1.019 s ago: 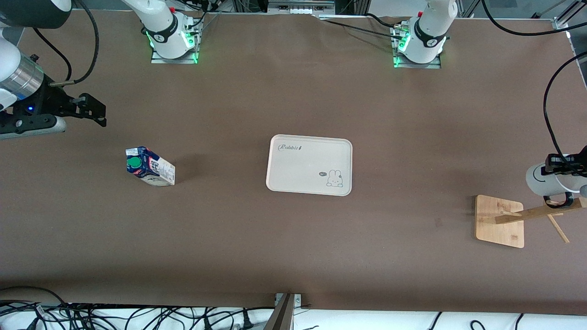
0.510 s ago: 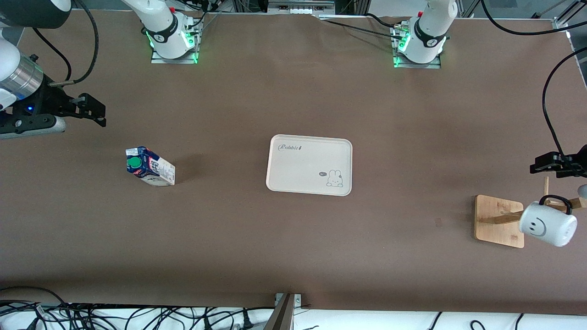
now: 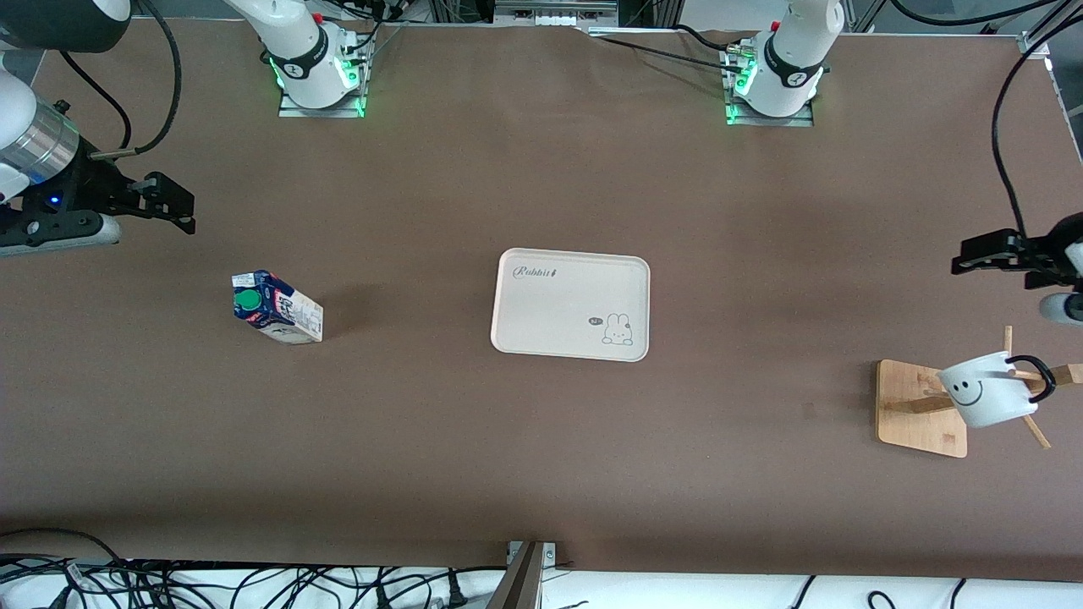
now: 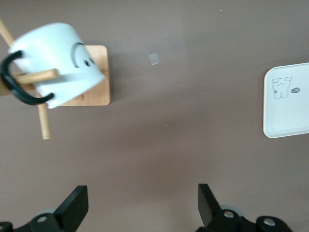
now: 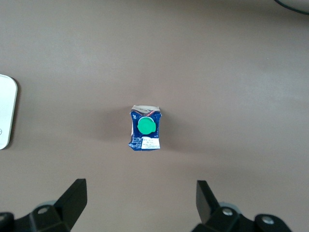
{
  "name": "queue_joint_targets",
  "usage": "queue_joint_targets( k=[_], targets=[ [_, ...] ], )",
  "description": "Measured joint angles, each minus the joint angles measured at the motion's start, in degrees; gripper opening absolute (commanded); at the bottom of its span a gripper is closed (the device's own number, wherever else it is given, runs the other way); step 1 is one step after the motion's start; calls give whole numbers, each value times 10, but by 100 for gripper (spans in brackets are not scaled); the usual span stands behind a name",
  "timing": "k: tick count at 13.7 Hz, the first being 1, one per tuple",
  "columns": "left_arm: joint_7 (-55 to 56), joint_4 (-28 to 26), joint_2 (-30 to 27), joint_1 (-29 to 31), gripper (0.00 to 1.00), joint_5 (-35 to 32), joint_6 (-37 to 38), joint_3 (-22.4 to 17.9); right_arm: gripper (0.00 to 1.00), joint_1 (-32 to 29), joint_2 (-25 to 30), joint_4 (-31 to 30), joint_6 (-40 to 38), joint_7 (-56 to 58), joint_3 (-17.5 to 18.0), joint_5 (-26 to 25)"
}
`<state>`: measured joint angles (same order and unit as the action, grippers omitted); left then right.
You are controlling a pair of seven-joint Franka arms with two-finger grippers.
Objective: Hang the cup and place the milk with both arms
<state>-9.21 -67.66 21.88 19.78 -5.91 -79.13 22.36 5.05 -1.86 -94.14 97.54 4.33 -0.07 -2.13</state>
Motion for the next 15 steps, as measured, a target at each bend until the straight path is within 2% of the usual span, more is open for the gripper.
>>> queue_joint_targets(
  k=[3, 5, 7, 8, 11, 13, 15],
  targets=[
    [33, -2, 0, -8, 100, -1, 3, 20, 100, 0, 0, 0, 0, 0, 0, 0],
    [35, -4, -3, -10, 100, -1, 2, 20, 100, 0, 0, 0, 0, 0, 0, 0],
    [35, -34, -30, -31, 100, -1, -17, 5, 100, 0, 0, 0, 0, 0, 0, 0],
    [36, -62, -53, -58, 100, -1, -36, -25, 100, 0, 0, 0, 0, 0, 0, 0],
    [36, -131, -109, -163, 100, 23, -90, -154, 100, -1, 0, 1, 7, 0, 0, 0],
    [36, -181, -145, -193, 100, 31, -141, -189, 100, -1, 0, 1, 8, 0, 0, 0],
    [36, -245, -191, -200, 100, 33, -164, -199, 100, -1, 0, 1, 8, 0, 0, 0]
  ],
)
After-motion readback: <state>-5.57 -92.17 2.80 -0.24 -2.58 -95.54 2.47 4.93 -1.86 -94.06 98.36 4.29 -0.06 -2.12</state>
